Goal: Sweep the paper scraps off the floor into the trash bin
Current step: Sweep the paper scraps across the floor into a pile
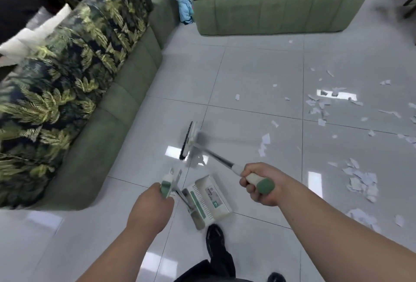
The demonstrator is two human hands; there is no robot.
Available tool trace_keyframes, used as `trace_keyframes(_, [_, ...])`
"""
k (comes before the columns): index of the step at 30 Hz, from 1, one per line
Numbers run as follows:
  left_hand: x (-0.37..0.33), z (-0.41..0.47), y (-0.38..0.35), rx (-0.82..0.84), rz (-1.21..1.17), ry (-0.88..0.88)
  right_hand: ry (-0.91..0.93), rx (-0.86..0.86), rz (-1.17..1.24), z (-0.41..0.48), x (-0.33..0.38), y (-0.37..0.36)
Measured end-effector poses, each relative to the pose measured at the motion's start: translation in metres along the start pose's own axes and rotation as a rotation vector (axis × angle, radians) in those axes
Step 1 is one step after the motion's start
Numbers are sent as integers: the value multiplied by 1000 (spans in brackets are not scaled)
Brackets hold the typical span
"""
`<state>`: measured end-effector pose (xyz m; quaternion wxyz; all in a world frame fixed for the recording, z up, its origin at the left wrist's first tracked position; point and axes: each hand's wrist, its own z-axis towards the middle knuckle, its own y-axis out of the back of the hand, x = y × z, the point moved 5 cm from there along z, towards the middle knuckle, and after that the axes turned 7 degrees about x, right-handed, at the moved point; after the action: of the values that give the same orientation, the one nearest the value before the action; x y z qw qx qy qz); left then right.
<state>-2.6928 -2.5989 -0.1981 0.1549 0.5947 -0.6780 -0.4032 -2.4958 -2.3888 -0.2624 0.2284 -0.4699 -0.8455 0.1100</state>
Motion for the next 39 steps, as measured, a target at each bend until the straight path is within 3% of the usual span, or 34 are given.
trace_keyframes(6, [20,64,34,10,19,42,-73,33,-27,91,34,-61])
trace_keyframes(11, [22,99,40,52,68,25,-135,-64,25,111,29,-40])
trace_keyframes(27, [-46,116,34,133,150,-171,-23,-391,225,-54,-44,105])
trace_keyframes(39, [-125,100,14,144,181,-312,50,-662,195,-121,-31,170])
